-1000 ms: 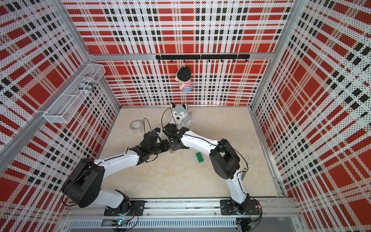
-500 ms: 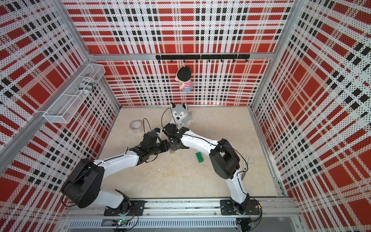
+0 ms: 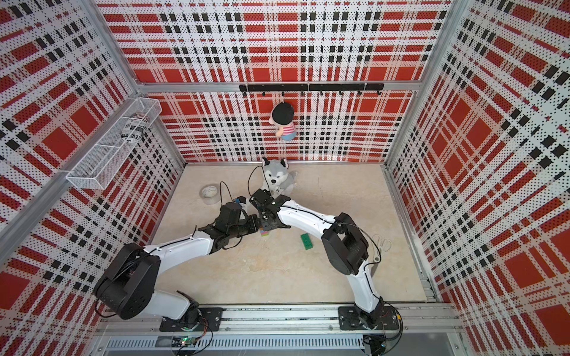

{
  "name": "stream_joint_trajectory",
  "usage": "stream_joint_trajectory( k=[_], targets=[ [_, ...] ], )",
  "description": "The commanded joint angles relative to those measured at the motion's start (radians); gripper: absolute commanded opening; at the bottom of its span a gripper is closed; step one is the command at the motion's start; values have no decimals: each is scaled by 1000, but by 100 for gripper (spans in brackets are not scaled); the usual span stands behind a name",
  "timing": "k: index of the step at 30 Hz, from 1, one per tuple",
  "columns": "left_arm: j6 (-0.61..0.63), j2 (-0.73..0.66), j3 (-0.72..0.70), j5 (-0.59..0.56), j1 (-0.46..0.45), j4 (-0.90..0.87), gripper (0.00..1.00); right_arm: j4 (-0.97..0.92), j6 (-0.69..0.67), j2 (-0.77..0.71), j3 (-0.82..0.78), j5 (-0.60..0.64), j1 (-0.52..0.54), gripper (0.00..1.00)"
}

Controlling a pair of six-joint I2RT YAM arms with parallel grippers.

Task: Assemble the letter p with lego
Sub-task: Assemble the lego brick with the lego brick.

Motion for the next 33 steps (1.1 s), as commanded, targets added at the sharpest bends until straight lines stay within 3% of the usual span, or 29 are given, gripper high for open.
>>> stream_joint_trajectory(
  k=[1, 33],
  targets=[
    [19, 6, -35, 2, 7, -77, 0, -33, -7, 24, 5, -2, -9, 24],
    [20, 13, -59, 16, 9, -62, 0, -15, -8, -24, 29, -68, -16, 23]
  ],
)
